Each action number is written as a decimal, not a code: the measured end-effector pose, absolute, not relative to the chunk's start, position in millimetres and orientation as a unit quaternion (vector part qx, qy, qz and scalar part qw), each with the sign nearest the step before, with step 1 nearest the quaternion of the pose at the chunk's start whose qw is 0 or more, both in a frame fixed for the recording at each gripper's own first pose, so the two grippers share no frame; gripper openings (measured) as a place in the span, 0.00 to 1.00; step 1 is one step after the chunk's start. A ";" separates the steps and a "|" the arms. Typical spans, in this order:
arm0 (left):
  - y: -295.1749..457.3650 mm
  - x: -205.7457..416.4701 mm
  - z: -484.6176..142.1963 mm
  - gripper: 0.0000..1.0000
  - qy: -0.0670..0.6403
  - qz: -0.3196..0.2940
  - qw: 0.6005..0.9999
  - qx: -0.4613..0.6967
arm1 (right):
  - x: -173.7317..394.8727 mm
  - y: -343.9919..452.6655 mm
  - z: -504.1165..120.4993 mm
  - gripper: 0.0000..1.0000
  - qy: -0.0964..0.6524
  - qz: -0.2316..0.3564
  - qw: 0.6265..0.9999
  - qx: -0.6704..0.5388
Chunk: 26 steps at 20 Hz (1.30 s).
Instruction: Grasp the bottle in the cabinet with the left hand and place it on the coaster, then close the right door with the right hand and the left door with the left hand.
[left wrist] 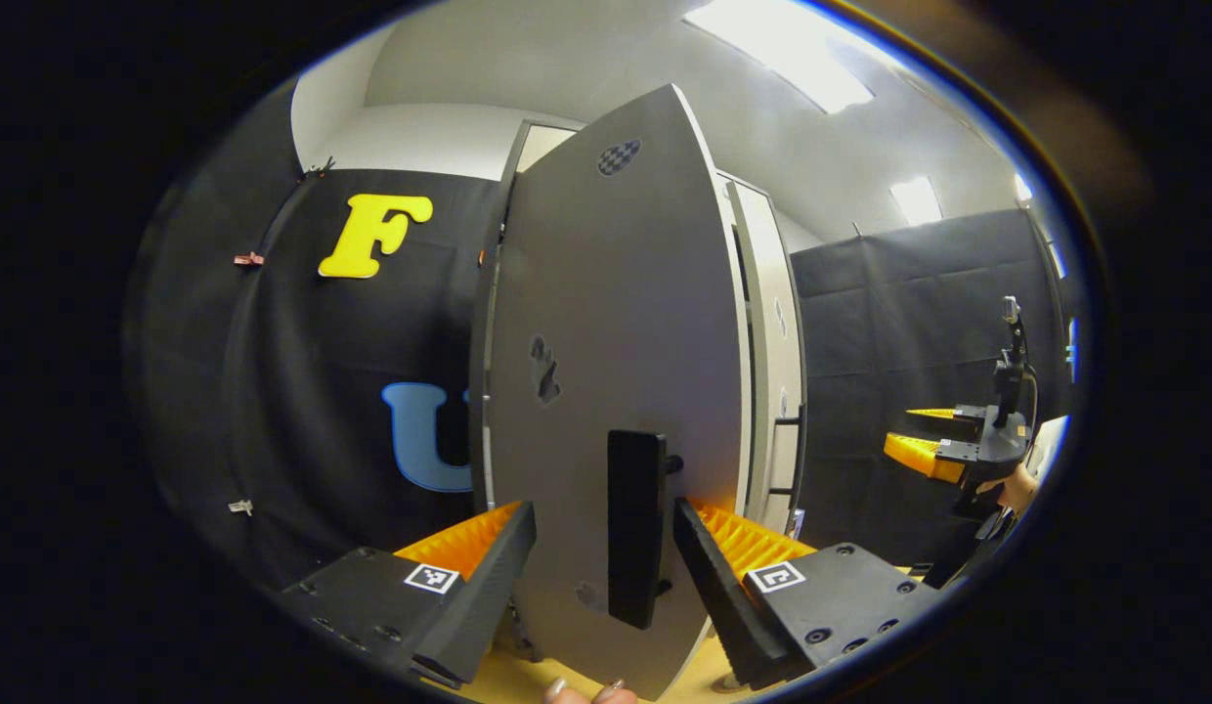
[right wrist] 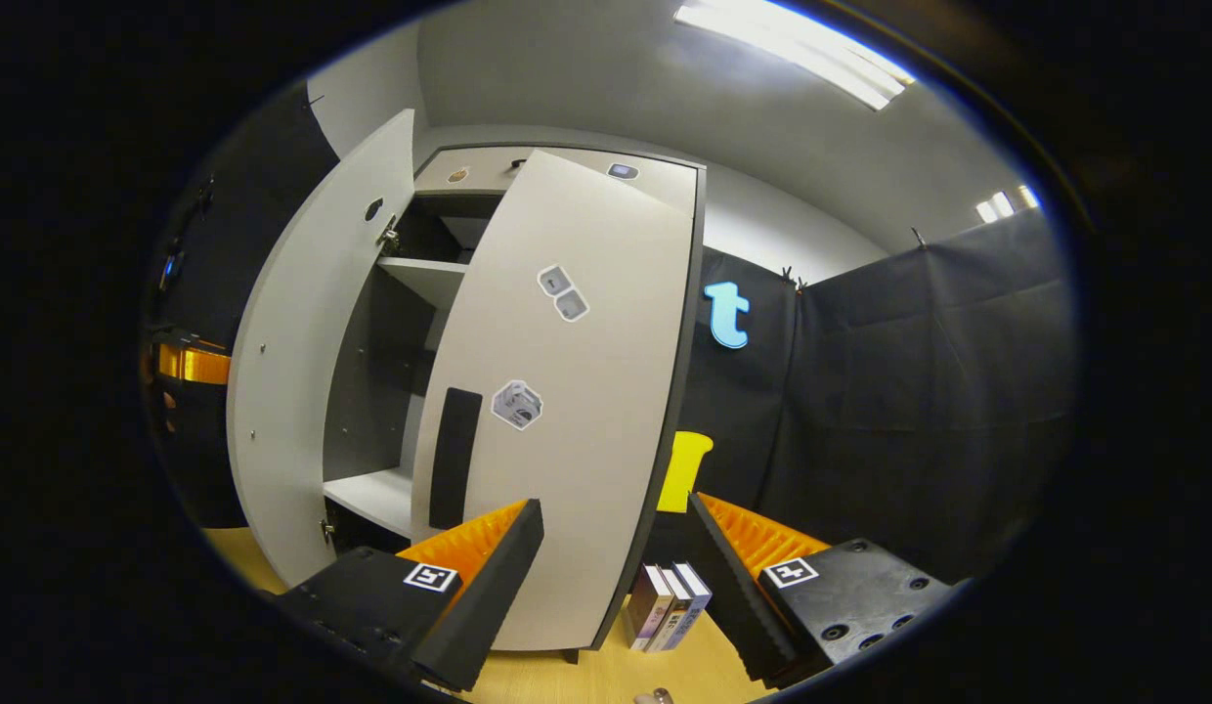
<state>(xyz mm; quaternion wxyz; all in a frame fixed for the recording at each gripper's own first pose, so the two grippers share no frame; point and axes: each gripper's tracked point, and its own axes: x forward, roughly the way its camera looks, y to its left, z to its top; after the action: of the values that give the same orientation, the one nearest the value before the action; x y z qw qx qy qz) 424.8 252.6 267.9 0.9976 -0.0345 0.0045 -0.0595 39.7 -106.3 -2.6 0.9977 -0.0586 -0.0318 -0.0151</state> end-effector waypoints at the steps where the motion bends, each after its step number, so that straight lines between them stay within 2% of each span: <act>1: 244.6 432.5 268.7 0.92 0.002 -0.063 0.998 -0.026 | 39.6 -111.0 -2.2 0.97 -0.032 -0.017 0.998 -0.057; 5: 204.8 458.1 266.8 0.92 0.003 -0.097 0.995 -0.014 | 37.7 -130.1 0.5 0.97 -0.035 -0.027 0.997 -0.062; 10: 186.5 455.7 266.8 0.95 0.000 -0.095 0.995 -0.015 | 33.4 -134.5 2.0 0.97 -0.040 -0.021 0.998 -0.053; 13: 197.1 444.6 261.9 0.95 0.003 -0.064 0.997 -0.033 | 33.1 -129.5 2.2 0.97 -0.039 -0.007 0.998 -0.044; 14: 200.5 440.8 263.0 0.99 0.003 -0.050 0.998 -0.035 | 32.8 -126.1 2.6 0.97 -0.039 -0.002 0.998 -0.039; 15: 203.6 438.0 265.8 0.95 0.001 -0.035 0.999 -0.035 | 31.2 -121.1 3.7 0.97 -0.039 0.004 0.999 -0.033; 18: 206.1 431.5 274.9 0.96 -0.007 -0.006 0.999 -0.033 | 31.6 -105.0 6.4 0.97 -0.043 0.020 0.999 -0.019; 26: 199.3 426.4 287.5 0.97 -0.003 0.041 0.999 -0.021 | 36.1 -85.4 0.4 0.97 -0.028 0.016 0.999 -0.010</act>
<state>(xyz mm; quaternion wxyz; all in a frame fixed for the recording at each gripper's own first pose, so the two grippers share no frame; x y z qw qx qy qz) 426.4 199.3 287.5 0.9990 -0.0208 -0.0028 0.0405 36.1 -85.4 0.4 0.9994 -0.0096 -0.0281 0.0156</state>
